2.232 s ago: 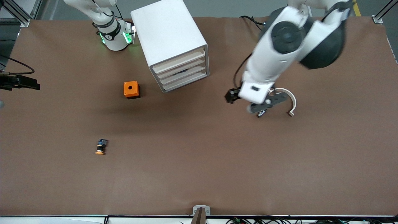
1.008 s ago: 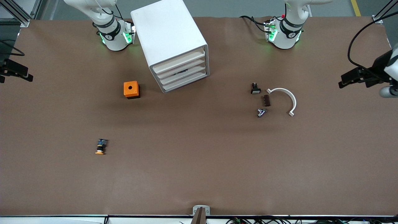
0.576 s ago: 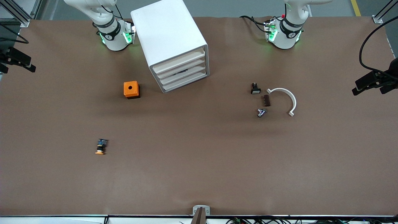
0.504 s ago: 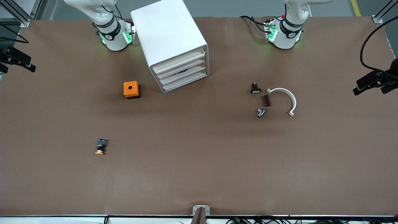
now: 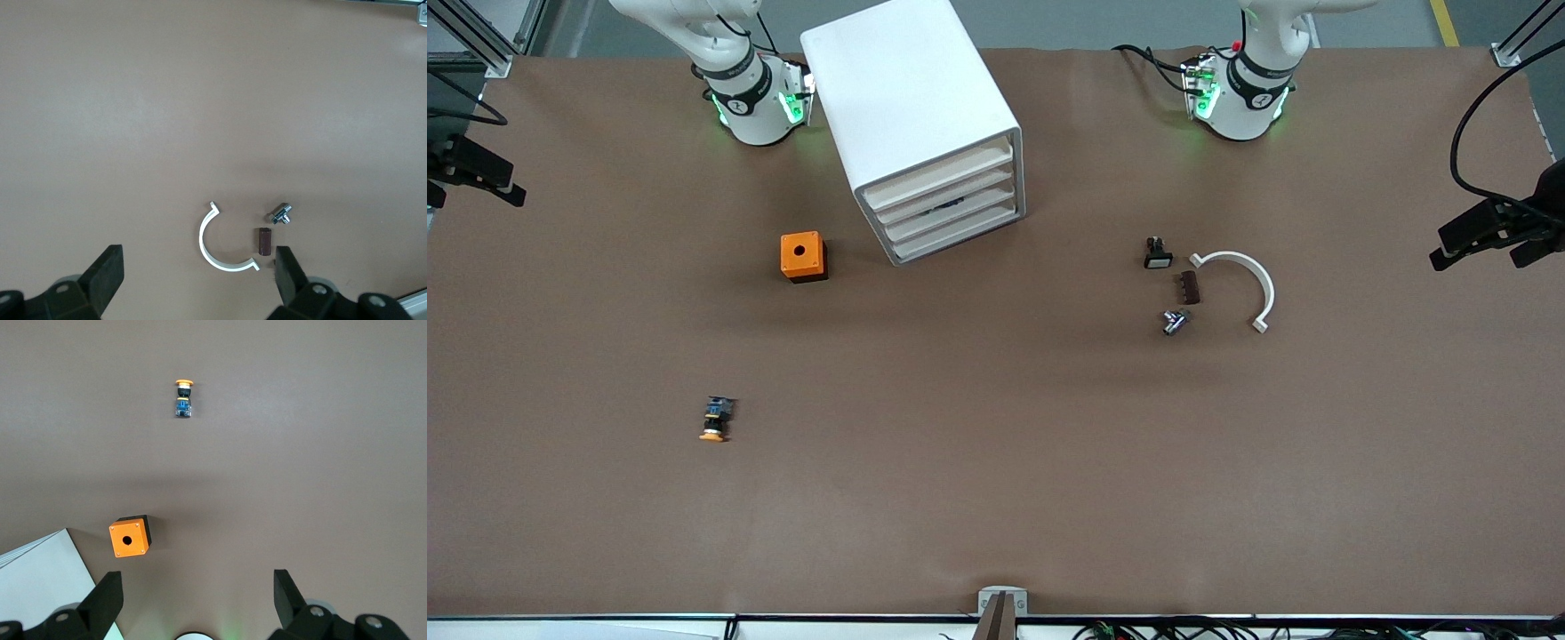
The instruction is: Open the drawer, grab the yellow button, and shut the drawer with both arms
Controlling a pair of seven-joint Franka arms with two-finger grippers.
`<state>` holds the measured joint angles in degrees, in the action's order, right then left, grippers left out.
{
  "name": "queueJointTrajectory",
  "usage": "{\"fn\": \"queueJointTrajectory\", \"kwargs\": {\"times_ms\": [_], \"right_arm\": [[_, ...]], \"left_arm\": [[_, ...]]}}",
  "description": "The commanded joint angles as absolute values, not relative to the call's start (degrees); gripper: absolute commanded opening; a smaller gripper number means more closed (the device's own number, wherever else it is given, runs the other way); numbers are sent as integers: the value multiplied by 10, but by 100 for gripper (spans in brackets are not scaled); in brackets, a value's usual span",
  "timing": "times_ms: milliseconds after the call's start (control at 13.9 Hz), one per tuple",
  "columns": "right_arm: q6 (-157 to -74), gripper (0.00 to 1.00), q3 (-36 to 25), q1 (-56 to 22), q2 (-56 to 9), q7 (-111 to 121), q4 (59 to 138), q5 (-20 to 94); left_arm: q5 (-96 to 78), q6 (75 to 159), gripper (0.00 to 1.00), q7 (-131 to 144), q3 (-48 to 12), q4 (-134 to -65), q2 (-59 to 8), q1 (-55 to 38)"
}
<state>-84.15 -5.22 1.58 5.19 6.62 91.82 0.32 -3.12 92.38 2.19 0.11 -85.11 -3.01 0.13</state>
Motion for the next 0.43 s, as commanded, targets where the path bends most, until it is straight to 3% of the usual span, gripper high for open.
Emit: {"fn": "queueJointTrajectory", "kwargs": {"times_ms": [0, 360], "right_arm": [[-848, 100, -52, 14, 68, 34, 934, 12], [-849, 100, -48, 10, 68, 21, 933, 20]], "left_arm": [[-22, 923, 100, 23, -3, -847, -26, -1], [-22, 923, 100, 23, -11, -846, -26, -1]]}}
